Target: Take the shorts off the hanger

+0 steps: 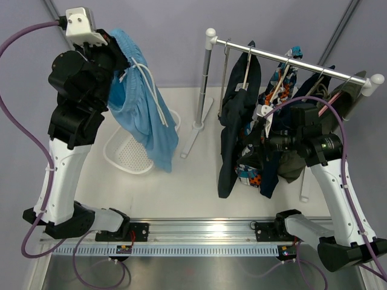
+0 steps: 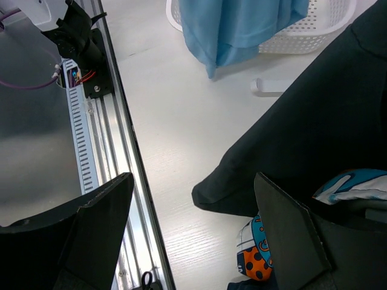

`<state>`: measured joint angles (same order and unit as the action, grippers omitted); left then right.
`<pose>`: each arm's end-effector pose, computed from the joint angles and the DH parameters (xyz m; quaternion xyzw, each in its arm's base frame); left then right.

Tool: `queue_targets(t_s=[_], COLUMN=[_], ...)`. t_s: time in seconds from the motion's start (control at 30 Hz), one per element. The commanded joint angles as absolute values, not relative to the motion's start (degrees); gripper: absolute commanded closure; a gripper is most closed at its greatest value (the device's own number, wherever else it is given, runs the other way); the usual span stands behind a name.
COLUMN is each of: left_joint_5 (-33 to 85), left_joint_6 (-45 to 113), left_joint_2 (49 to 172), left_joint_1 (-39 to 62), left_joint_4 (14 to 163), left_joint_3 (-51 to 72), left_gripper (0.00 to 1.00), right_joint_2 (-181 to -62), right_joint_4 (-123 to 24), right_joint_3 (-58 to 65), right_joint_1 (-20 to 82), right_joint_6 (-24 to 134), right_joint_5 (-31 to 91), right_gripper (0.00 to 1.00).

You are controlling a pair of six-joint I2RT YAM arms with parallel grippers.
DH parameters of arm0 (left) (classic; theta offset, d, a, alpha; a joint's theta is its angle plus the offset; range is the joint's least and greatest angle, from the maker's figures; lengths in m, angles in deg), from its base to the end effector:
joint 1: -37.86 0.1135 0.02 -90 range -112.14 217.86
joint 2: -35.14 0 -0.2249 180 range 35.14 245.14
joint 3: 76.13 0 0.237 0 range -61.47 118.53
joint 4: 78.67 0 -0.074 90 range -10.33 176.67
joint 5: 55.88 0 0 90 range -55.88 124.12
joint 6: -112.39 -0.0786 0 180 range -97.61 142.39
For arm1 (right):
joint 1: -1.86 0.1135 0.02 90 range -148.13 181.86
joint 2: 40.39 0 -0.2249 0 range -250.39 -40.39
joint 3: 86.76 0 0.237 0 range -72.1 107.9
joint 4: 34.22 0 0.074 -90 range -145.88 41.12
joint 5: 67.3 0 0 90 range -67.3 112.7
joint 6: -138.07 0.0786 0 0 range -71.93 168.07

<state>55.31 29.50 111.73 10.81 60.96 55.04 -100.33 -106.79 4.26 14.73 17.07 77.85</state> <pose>0.2338 -0.0875 0.5616 -0.0384 0.6197 -0.1199 0.7746 0.1800 0.1073 0.3517 -0.4783 0.6786 0.3594 0.4261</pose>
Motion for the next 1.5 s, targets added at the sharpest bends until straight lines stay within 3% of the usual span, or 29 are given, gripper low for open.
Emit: queue_targets(t_s=[0.0,0.57,0.8,0.87,1.2,1.23,1.33,1.37,1.47], left_joint_5=[54.5,58.2,57.6,56.9,48.5,46.0,37.0,35.9,34.5], left_joint_6=[27.0,15.2,15.6,17.3,24.8,27.5,31.7,32.7,34.9], left_joint_2=[112.7,115.0,113.8,112.9,105.4,105.4,106.4,107.5,108.2], left_joint_1=[12.3,18.1,19.6,19.7,19.8,19.8,19.8,19.8,19.8], left_joint_4=[69.5,74.2,72.5,71.3,73.7,73.8,72.8,72.0,69.0], left_joint_3=[61.1,62.3,57.3,53.8,12.6,7.7,1.9,1.5,1.1], left_gripper=[1.0,1.0,1.0,1.0,1.0,0.97,0.64,0.4,0.28], right_joint_2=[-99.6,-100.7,-101.6,-101.9,-101.0,-101.1,-101.3,-101.4,-101.7], right_joint_4=[-104.3,-104.2,-104.4,-104.8,-106.9,-107.1,-107.2,-107.3,-108.6], right_joint_3=[3.5,3.0,3.8,3.9,4.1,4.2,4.2,4.2,4.8], right_joint_1=[14.4,14.4,14.4,14.4,14.3,14.4,14.3,14.4,14.3], right_joint_6=[18.3,18.5,18.5,18.5,17.4,17.5,17.6,17.6,16.9], right_joint_5=[79.2,79.6,79.9,80.1,80.1,80.1,80.2,80.2,80.2], right_gripper=[0.1,0.1,0.1,0.1,0.1,0.1,0.1,0.1,0.1])
